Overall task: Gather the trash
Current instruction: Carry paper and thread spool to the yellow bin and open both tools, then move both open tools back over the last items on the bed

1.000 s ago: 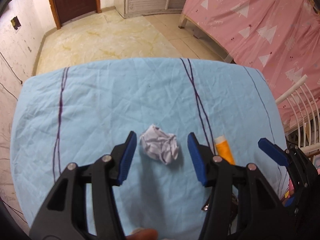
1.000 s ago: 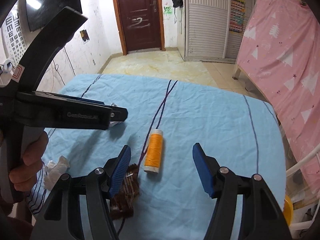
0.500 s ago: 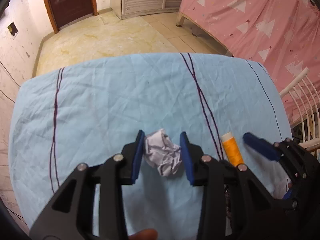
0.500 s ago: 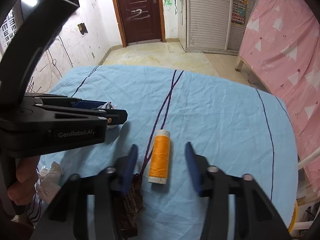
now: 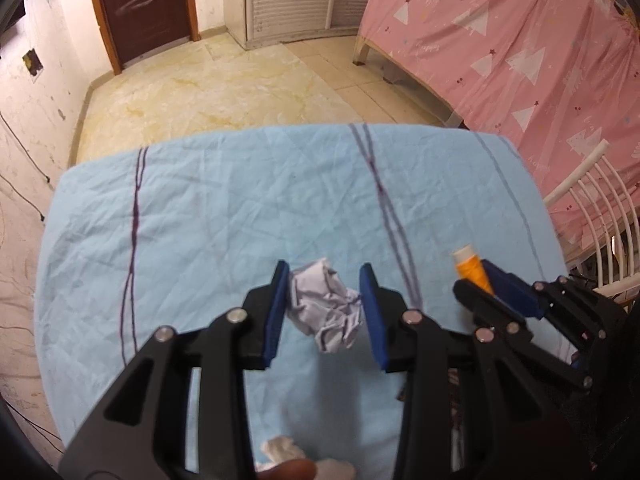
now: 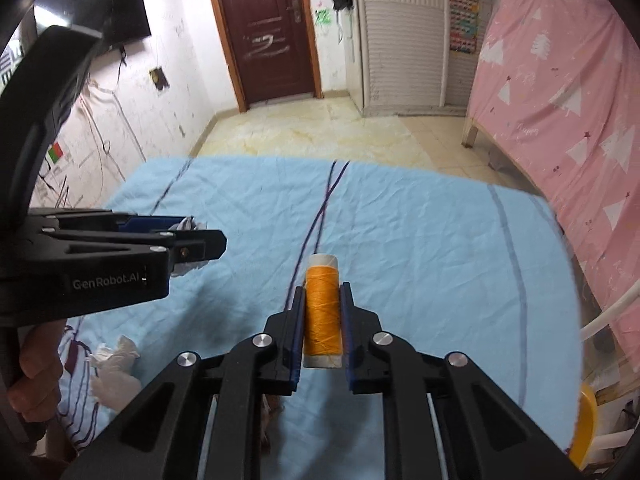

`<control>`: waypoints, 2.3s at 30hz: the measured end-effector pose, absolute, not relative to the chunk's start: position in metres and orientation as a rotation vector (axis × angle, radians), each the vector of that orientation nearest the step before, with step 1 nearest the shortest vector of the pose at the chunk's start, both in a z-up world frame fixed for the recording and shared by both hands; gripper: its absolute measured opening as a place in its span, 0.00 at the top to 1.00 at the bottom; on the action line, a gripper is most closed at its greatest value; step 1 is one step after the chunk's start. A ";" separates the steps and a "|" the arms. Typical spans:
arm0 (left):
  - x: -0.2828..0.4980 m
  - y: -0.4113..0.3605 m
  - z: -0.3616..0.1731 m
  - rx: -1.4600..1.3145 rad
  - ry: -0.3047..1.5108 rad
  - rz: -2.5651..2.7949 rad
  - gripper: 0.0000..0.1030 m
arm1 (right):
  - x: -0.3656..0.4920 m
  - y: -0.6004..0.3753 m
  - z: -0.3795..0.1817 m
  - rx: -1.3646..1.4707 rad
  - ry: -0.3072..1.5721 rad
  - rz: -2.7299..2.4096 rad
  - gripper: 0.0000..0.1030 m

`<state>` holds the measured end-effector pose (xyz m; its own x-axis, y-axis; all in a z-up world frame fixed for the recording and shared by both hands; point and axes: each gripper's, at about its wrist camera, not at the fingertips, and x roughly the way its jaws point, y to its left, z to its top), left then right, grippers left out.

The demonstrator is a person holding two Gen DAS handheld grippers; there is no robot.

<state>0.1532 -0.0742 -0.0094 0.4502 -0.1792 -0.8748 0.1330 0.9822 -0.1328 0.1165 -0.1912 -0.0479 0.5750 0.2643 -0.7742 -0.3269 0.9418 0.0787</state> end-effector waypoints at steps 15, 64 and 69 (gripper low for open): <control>0.127 -0.185 0.026 0.023 1.044 -0.354 0.67 | 0.050 -0.340 -0.019 0.041 0.778 0.142 0.91; 0.092 -0.384 -0.001 0.128 1.138 -0.605 0.40 | -0.004 -0.502 -0.067 0.228 0.791 -0.085 0.58; 0.089 -0.351 0.014 0.080 1.098 -0.590 0.24 | 0.001 -0.486 -0.054 0.213 0.763 -0.058 0.33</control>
<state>0.0892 -0.3508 0.0142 0.3188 -0.4097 -0.8547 0.4868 0.8445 -0.2233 0.0006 -0.4861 -0.0540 0.7223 0.0248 -0.6911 0.1292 0.9769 0.1701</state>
